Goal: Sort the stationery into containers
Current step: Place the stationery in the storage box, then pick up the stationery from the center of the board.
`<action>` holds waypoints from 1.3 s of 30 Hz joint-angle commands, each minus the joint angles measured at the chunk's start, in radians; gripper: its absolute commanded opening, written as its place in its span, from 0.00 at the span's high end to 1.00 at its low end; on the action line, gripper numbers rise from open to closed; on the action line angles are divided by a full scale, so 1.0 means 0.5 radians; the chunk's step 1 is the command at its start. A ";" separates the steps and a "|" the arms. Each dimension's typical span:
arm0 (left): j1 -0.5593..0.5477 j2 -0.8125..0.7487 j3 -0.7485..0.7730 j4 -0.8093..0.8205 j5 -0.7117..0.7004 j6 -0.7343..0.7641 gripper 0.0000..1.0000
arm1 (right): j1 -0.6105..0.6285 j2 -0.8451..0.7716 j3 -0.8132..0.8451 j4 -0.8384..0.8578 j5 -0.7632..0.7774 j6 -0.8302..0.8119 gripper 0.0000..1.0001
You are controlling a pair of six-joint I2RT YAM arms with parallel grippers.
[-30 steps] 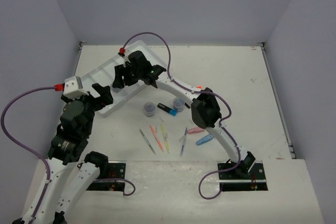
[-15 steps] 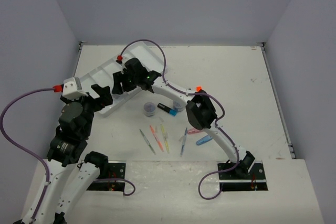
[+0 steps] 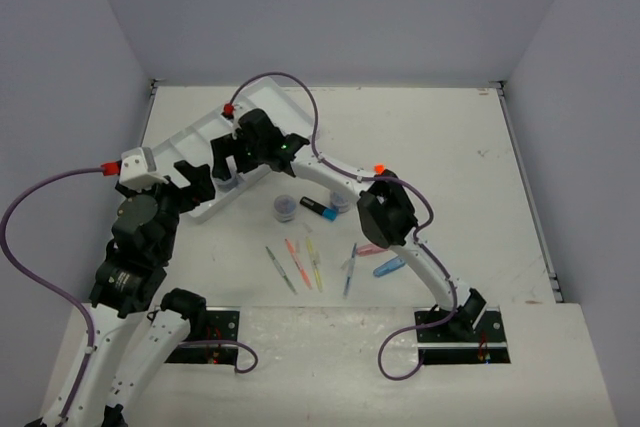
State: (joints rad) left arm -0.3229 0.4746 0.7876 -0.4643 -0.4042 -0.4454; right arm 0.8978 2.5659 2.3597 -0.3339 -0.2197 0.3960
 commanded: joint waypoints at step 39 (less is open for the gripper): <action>-0.753 2.318 0.566 -0.096 0.008 -0.229 0.04 | -0.829 -2.775 -2.538 -0.240 0.722 0.012 0.01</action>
State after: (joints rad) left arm -0.7017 1.6311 1.0527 -0.5205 -0.3661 -0.5602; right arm 0.4835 1.2037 1.0992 -0.4652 0.1375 0.4206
